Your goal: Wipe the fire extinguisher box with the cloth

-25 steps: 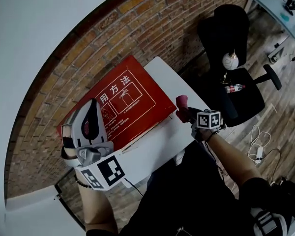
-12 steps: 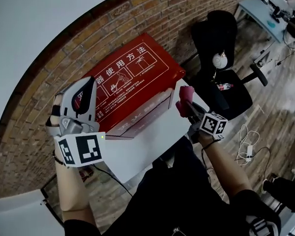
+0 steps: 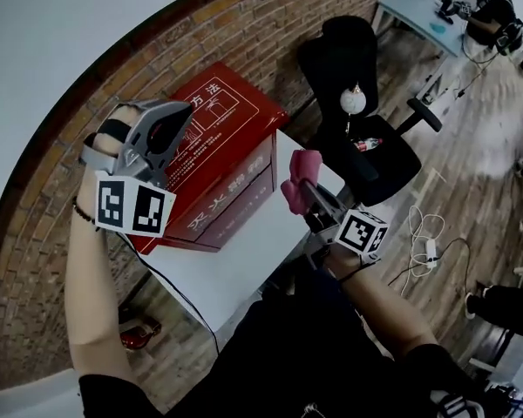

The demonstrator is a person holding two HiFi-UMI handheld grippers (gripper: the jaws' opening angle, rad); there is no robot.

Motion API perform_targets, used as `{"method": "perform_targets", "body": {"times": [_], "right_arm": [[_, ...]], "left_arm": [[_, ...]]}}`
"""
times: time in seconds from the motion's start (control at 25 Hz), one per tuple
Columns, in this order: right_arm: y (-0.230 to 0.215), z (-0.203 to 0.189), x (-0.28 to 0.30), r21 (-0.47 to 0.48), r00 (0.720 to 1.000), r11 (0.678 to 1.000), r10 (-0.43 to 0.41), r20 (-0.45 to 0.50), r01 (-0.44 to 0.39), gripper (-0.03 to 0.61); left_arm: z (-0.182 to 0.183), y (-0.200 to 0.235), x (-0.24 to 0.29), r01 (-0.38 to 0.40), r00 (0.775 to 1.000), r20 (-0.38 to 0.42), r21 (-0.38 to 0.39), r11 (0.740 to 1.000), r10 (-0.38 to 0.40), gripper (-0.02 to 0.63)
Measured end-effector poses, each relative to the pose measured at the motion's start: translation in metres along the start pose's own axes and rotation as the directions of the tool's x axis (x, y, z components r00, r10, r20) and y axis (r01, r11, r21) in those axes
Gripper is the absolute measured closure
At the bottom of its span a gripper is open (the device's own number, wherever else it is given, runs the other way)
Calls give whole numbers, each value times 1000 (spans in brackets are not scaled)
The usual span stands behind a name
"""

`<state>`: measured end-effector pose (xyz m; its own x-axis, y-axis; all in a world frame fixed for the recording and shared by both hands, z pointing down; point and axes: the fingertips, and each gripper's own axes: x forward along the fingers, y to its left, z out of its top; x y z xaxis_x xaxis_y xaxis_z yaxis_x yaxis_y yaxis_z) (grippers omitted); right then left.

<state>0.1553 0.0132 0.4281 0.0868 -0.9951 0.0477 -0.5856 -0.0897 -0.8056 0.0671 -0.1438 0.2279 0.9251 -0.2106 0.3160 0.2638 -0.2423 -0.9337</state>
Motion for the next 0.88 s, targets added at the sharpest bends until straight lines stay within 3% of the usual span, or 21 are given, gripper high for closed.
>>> {"method": "perform_targets", "body": {"times": [0.12,0.36,0.72,0.88], "right_arm": [[24,10,-1,62,998,997,43,38,-46,514],[69,34,13,136,983,978,145,114,-160,514],[94,32,32,181,975,969,140,170,-171,514],[100,32,45,187,969,965,148,198,-185,514]], "left_arm": [[11,-6,20,46,997,56,53,998,-49,595],[12,-10,39,76,987,144,-5,997,-75,595],[5,-24,41,127,977,183,-93,988,-108,595],[5,-33,42,187,969,178,-70,980,-173,595]]}}
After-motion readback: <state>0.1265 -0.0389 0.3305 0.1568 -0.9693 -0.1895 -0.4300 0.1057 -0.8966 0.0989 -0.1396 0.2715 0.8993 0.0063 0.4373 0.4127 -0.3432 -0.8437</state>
